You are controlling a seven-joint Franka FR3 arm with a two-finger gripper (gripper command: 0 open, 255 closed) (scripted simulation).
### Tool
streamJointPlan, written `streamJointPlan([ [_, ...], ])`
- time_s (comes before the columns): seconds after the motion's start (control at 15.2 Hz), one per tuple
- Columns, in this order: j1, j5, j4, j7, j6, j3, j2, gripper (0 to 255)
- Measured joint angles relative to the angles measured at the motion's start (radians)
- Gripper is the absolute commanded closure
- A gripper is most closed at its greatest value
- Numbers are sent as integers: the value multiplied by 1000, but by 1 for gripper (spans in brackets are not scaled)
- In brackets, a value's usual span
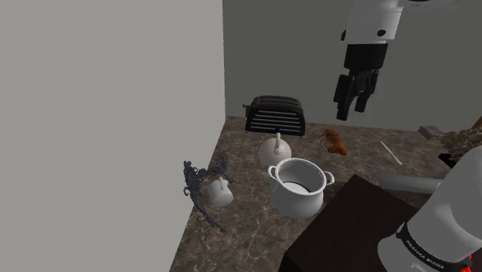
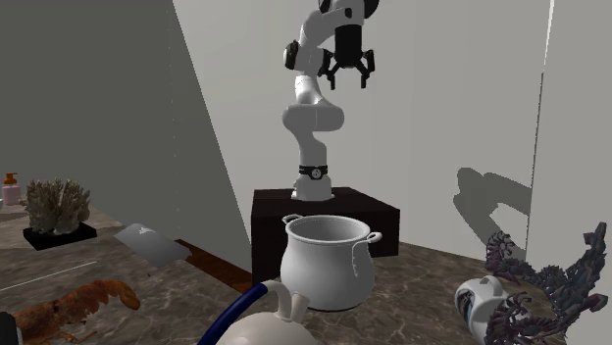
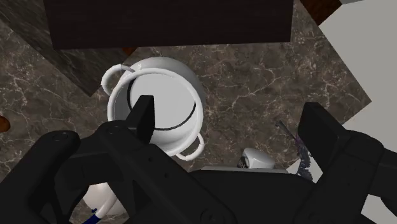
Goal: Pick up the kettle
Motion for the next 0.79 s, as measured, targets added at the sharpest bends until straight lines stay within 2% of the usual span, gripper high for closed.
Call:
streamJointPlan([
  [0.26, -15, 3, -2, 21, 64, 3, 65, 0],
  [0.79, -69, 4, 31, 94, 292, 1, 334, 0],
])
